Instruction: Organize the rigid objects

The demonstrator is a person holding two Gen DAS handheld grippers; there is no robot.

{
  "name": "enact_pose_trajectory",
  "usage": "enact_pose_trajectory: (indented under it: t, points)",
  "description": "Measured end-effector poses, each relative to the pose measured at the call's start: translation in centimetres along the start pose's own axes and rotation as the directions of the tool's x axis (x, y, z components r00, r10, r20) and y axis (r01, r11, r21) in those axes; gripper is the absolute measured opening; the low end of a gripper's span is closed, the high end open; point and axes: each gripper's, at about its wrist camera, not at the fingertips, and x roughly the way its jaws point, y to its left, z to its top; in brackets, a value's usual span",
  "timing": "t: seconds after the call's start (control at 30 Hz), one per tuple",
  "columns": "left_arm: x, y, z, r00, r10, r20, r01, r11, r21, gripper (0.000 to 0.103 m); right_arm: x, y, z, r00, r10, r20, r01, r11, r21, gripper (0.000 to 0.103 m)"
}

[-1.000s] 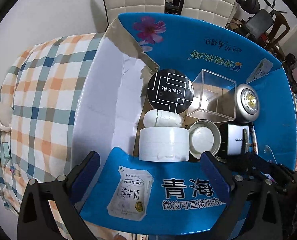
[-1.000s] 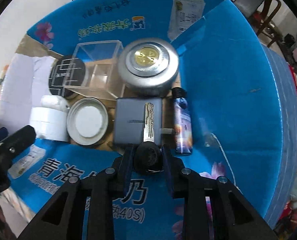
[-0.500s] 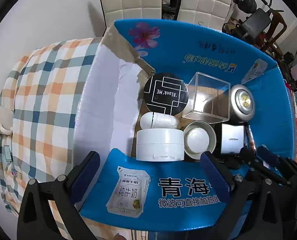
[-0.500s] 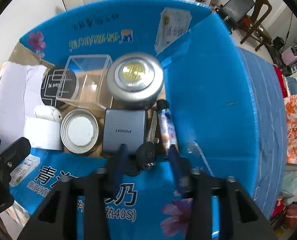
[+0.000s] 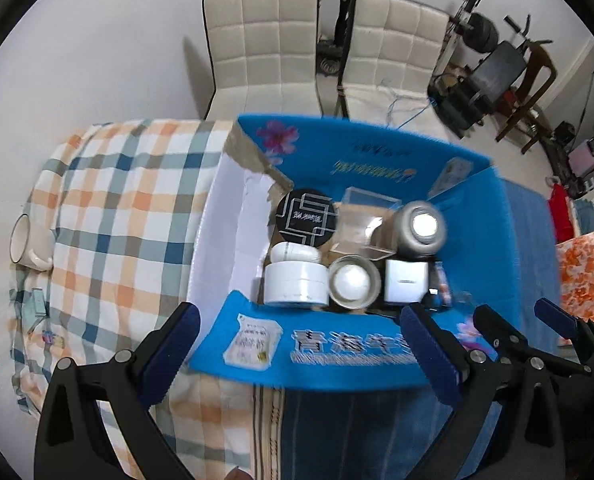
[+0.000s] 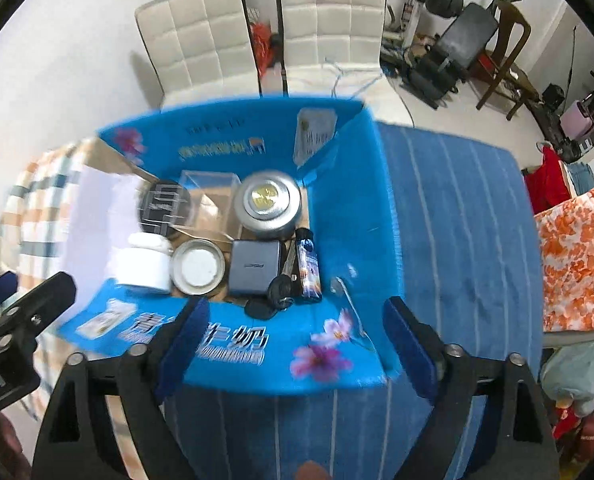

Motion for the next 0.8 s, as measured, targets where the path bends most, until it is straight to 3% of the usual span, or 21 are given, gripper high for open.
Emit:
enact_pose_trajectory:
  t: [0.23, 0.43, 0.8]
  points:
    - [-8.3, -1.4, -1.0, 0.994, -0.018, 0.110, 0.015, 0.999, 0.036, 0.103, -10.0, -1.5, -1.9, 0.994, 0.046, 0.101, -0.046, 0.999, -0.001, 0.095]
    - [-13.2, -2.3, -2.2, 0.987, -0.032, 0.159, 0.023, 0.998, 0.056, 0.103, -17.0, -2.6, -4.0, 0.983, 0.058, 0.171, -0.060, 0.998, 0.007, 0.096]
    - [-18.3, -2.9, -4.7, 0.975, -0.057, 0.214, 0.048, 0.998, 0.049, 0.103, -24.9, -4.0, -7.1, 0.969, 0.042, 0.242, -0.039, 0.999, -0.018, 0.096]
